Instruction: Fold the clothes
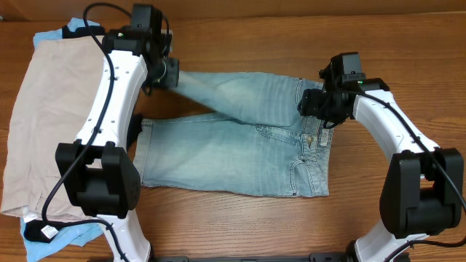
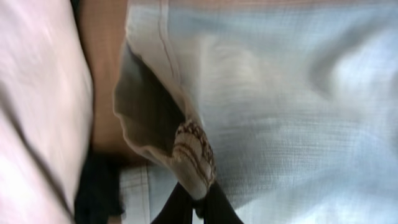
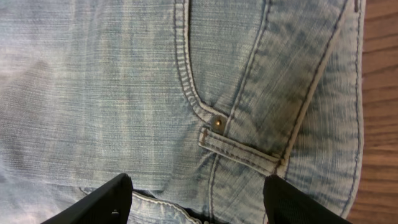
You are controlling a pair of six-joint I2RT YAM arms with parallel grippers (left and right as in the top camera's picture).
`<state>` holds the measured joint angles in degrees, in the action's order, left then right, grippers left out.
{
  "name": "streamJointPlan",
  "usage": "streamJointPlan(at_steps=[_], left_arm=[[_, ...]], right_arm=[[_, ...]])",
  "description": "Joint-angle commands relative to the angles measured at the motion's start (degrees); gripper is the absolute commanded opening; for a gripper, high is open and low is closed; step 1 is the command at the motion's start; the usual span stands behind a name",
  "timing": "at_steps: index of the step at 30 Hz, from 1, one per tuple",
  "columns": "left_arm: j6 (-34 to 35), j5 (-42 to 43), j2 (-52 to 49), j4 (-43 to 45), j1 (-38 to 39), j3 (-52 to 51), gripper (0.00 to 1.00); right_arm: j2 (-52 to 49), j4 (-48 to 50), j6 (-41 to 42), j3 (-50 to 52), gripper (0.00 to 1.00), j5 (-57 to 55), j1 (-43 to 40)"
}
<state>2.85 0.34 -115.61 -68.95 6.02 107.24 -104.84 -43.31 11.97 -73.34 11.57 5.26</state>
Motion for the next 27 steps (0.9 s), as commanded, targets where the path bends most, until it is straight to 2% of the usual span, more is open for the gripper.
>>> streamJointPlan(at_steps=[1, 4, 5, 6, 9, 10, 17, 21, 27], left_arm=[[0.59, -1.49, -1.38, -3.96, 0.00, -0.52, 0.13], [0.59, -4.07, -1.40, -4.74, -0.02, -2.49, 0.59], [0.59, -5.05, -1.40, -4.28, -0.02, -2.97, 0.71], [0.57, -5.60, -1.40, -3.58, -0.02, -3.23, 0.80], [0.33, -8.41, -1.40, 0.72, -0.22, -3.28, 0.97], [0.09, -8.79, -1.40, 1.88, -0.33, -3.04, 1.00], [-0.07, -7.96, -1.38, 5.18, -0.85, 0.15, 1.00], [-0.07, -7.78, -1.40, 5.70, -0.83, 1.20, 1.00], [-0.07, -7.80, -1.38, 7.10, -0.85, 1.22, 1.00]], right_arm=[[1.53, -0.37, -0.15, 0.26, 0.71, 0.02, -0.09], [1.53, 0.17, -0.92, 0.26, 0.71, -0.04, -0.22], [1.53, 0.81, -2.01, 0.26, 0.71, -0.20, -0.26], [1.53, 1.68, -2.38, 0.26, 0.71, -1.36, -0.26], [1.49, 5.53, -2.62, 0.26, 0.71, -6.43, -0.50], [1.36, 6.84, -3.06, 0.26, 0.71, -7.08, -0.76], [-2.60, 12.02, -4.39, 0.26, 0.70, -6.19, -5.05], [-3.80, 12.48, -4.94, 0.26, 0.63, -2.56, -7.37], [-7.17, 15.45, -7.52, 0.26, 0.61, 4.50, -8.00]])
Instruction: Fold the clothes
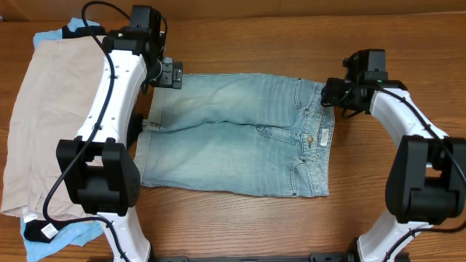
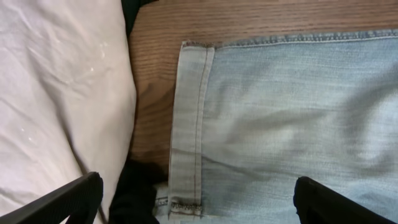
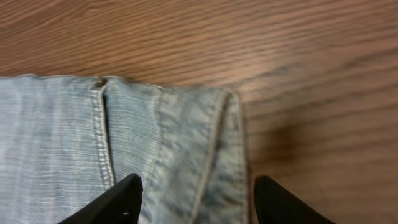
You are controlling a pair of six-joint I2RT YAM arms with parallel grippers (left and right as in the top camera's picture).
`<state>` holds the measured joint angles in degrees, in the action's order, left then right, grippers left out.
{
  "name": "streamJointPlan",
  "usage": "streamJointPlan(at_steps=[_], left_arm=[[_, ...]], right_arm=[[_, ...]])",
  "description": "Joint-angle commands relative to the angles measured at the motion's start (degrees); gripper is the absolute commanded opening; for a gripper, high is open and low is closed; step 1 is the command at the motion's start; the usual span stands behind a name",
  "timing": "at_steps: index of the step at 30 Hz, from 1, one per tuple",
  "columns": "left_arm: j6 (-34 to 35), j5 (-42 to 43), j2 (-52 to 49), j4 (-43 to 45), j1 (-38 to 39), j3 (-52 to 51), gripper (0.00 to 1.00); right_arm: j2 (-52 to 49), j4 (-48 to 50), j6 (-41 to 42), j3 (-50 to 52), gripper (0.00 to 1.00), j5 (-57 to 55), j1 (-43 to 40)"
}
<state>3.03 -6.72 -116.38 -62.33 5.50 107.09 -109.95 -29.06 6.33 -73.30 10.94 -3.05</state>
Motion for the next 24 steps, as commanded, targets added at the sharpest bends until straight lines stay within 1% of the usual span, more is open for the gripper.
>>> streamJointPlan(at_steps=[1, 4, 7, 10, 12, 13, 14, 19, 21, 24], left_arm=[[-0.26, -0.74, -0.63, 0.79, -0.35, 1.38, 1.00], [-0.26, -0.74, -0.63, 1.53, -0.35, 1.38, 1.00], [-0.24, -0.74, -0.63, 1.70, -0.35, 1.38, 1.00], [-0.52, -1.01, -0.63, 1.77, -0.35, 1.38, 1.00], [-1.05, -1.22, -0.63, 1.97, -0.35, 1.36, 1.00], [-1.36, -1.20, -0.63, 2.14, -0.35, 1.36, 1.00], [-1.33, -1.20, -0.63, 2.32, -0.35, 1.36, 1.00], [-2.45, -1.22, -0.63, 2.67, -0.37, 1.36, 1.00], [-3.74, -1.44, -0.63, 2.82, -0.52, 1.36, 1.00], [-3.89, -1.40, -0.63, 3.76, -1.14, 1.38, 1.00]], right_arm=[[-2.62, 1.88, -1.84, 0.22, 0.60, 5.73, 0.44], [-4.85, 4.00, -1.62, 0.22, 0.57, 6.78, 0.74], [-6.67, 5.14, -1.64, 0.22, 0.56, 7.10, 0.79], [-6.86, 6.62, -1.66, 0.22, 0.50, 7.19, 0.63], [-6.73, 8.63, -1.66, -0.04, 0.35, 7.19, 0.37], [-6.73, 9.35, -1.62, -0.42, 0.17, 7.19, 0.15], [-6.73, 10.01, -1.01, -0.98, 0.04, 7.17, -0.15], [-6.62, 15.39, 4.09, -4.96, 0.04, 7.56, -3.52], [-6.62, 17.35, 4.17, -6.71, 0.04, 9.90, -5.25], [-6.64, 20.72, 4.17, -8.02, 0.04, 12.55, -7.54]])
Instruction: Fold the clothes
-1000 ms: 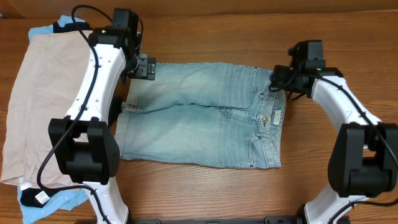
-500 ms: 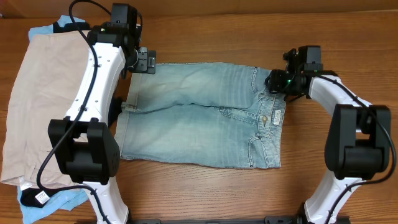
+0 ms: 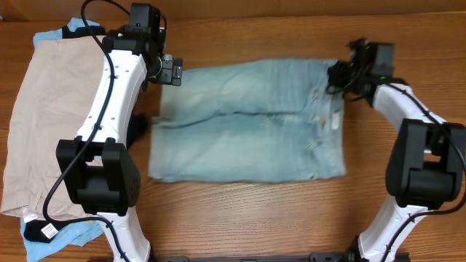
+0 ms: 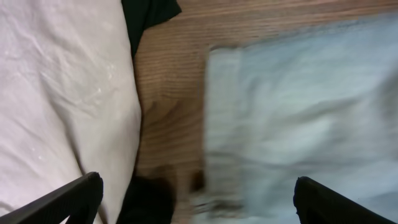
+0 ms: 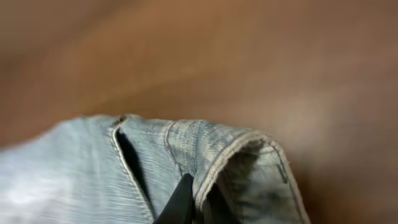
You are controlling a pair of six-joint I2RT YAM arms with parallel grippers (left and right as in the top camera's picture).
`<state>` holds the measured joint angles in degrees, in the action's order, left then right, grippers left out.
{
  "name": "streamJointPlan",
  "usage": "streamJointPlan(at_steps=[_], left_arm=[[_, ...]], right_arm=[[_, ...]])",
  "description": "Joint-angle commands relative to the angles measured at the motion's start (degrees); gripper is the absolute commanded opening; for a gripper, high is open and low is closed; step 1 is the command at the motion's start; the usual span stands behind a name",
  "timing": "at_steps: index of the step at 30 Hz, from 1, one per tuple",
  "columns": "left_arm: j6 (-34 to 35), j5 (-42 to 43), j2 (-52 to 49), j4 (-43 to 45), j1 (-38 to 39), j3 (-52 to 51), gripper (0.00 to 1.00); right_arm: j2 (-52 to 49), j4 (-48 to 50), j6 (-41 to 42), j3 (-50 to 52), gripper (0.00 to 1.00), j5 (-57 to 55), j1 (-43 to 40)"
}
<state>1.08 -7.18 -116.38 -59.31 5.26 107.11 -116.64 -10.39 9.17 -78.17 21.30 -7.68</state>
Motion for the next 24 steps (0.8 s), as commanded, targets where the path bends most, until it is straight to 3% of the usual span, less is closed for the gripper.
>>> streamJointPlan(at_steps=[1, 3, 4, 6, 7, 12, 16, 20, 23, 24], left_arm=[[-1.90, -0.87, -0.63, 1.14, -1.20, 1.33, 1.00], [-1.29, -0.70, -0.63, 2.16, -1.84, 1.36, 1.00], [-0.98, -0.72, -0.63, 2.62, -2.14, 1.36, 1.00], [-0.83, -0.70, -0.61, 3.30, -2.64, 1.51, 1.00], [-0.85, -0.72, -0.61, 3.21, -2.78, 1.97, 1.00], [1.40, -0.59, -0.50, -5.14, -2.56, 11.43, 1.00], [4.50, 3.30, -0.09, -18.18, -1.25, 24.06, 1.00], [4.26, 6.23, 0.07, -30.12, 1.31, 33.86, 1.00], [5.18, 8.24, 0.07, -35.93, 3.04, 35.65, 1.00], [8.63, 7.02, 0.07, -37.59, 3.41, 35.65, 1.00]], right_arm=[[0.04, 3.21, 1.36, -3.30, 0.04, 2.43, -3.67], [0.07, 4.66, 1.33, -3.30, 0.04, 3.63, -4.66], [0.07, 4.74, 1.33, -3.30, 0.21, 4.76, -5.03], [0.42, 4.00, 1.33, -3.32, 0.86, 7.19, -5.60], [0.92, 3.41, 1.33, -3.34, 1.00, 8.61, -5.84], [8.55, -3.54, 1.33, -4.85, 1.00, 15.23, -6.71], [18.49, -17.40, 1.31, -8.28, 1.00, 12.61, -6.71], [29.83, -38.42, 4.74, -11.10, 1.00, 6.99, -6.60], [36.87, -49.07, 6.71, -11.15, 1.00, 6.60, -6.56], [38.75, -51.39, 7.41, -11.15, 1.00, 6.58, -6.54]])
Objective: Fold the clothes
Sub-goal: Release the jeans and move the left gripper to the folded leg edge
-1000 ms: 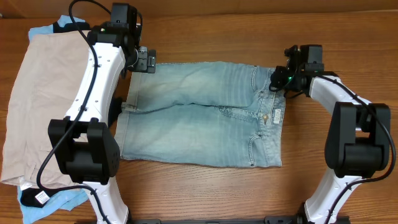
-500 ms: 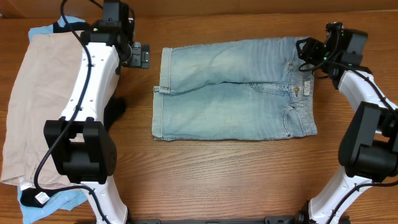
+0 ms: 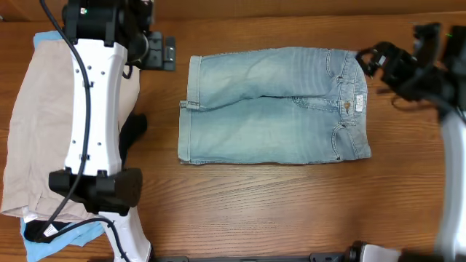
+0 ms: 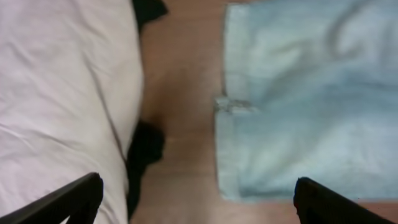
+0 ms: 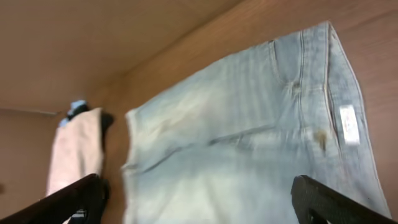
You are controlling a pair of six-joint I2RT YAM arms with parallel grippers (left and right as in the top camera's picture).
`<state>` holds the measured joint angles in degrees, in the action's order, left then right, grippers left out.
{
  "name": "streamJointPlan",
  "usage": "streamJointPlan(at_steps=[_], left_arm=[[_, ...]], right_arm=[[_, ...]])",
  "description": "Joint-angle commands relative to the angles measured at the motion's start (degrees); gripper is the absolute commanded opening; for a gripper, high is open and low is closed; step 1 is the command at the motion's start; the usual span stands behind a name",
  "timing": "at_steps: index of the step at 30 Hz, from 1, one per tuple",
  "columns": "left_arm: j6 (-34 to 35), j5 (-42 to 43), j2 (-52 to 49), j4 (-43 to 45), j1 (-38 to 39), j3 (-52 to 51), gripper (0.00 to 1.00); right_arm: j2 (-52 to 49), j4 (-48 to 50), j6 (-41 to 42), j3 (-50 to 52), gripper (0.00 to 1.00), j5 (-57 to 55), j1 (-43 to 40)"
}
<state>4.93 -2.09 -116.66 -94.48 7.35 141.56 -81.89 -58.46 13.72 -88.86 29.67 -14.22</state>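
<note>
Light blue denim shorts (image 3: 273, 105) lie flat on the wooden table, waistband to the right, both legs pointing left. The left wrist view shows their hems (image 4: 233, 106); the right wrist view shows the whole garment (image 5: 249, 143) from high up. My left gripper (image 3: 162, 52) is open, hanging above bare wood just left of the shorts' far corner, with nothing between its fingers (image 4: 68, 202). My right gripper (image 3: 370, 60) is open and raised beyond the waistband's far right corner, holding nothing.
A pile of clothes lies along the left side: a beige garment (image 3: 44, 116) on top, light blue fabric (image 3: 51, 36) beneath it, and a black piece (image 3: 135, 131) at its right edge. The left arm's column (image 3: 95, 109) stands over the pile.
My right gripper has let go of the waistband corner, opened and drawn up and away to the right. The shorts now rest flat, farther right. My left gripper has risen.
First my left gripper was shut on a leg hem held across the shorts, and my right was open over the waistband. Then the leg lay flat and both were open. My right then shut on the waistband corner, the shorts shifted right, and now both are open.
</note>
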Motion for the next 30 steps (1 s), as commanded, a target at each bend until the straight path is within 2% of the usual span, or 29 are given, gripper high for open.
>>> streamJointPlan(at_steps=[1, 6, 9, 12, 14, 16, 18, 20, 23, 27, 30], left_arm=[[8.31, 0.46, 0.44, -2.34, 1.66, 0.72, 1.00], [16.55, -1.31, 4.04, -2.34, 4.46, -4.74, 1.00], [20.13, -1.33, 7.96, -2.34, 6.47, -11.87, 1.00], [27.91, -1.88, 12.17, -2.19, 8.26, -21.11, 1.00], [38.91, -4.81, 14.80, -2.16, 9.57, -28.11, 0.98], [54.84, -9.25, 16.90, -2.34, 10.86, -35.91, 1.00], [65.79, -11.41, 17.46, -2.19, 11.34, -41.57, 1.00], [72.52, -13.86, 17.40, 0.07, 11.43, -47.50, 1.00], [73.48, -14.34, 17.40, 10.10, 11.41, -57.16, 1.00], [70.93, -8.90, 17.35, 26.97, 10.86, -67.73, 1.00], [70.47, -4.31, 17.35, 34.12, 10.27, -72.30, 0.92]], right_arm=[[5.99, -5.40, 2.86, -0.46, 1.00, -1.79, 0.00], [11.32, -12.57, 2.36, -0.46, 1.00, -1.60, 0.00], [12.04, -17.16, -3.21, -0.46, 1.00, -1.84, 0.00], [11.78, -20.76, 0.02, 0.02, 1.00, -8.41, 0.00], [11.74, -22.58, 8.31, 0.98, 1.00, -16.81, 0.00], [11.74, -22.82, 15.21, 2.86, 1.00, -24.39, 0.00], [11.69, -22.08, 18.67, 4.87, 1.00, -28.39, 0.00], [11.69, -19.91, 19.56, 8.02, 1.00, -29.66, 0.00], [11.54, -15.93, 19.56, 12.90, 1.00, -29.59, 0.00], [10.71, -11.08, 19.56, 18.51, 1.00, -29.55, 0.00], [10.08, -9.29, 19.56, 20.74, 1.00, -29.55, 0.00]])
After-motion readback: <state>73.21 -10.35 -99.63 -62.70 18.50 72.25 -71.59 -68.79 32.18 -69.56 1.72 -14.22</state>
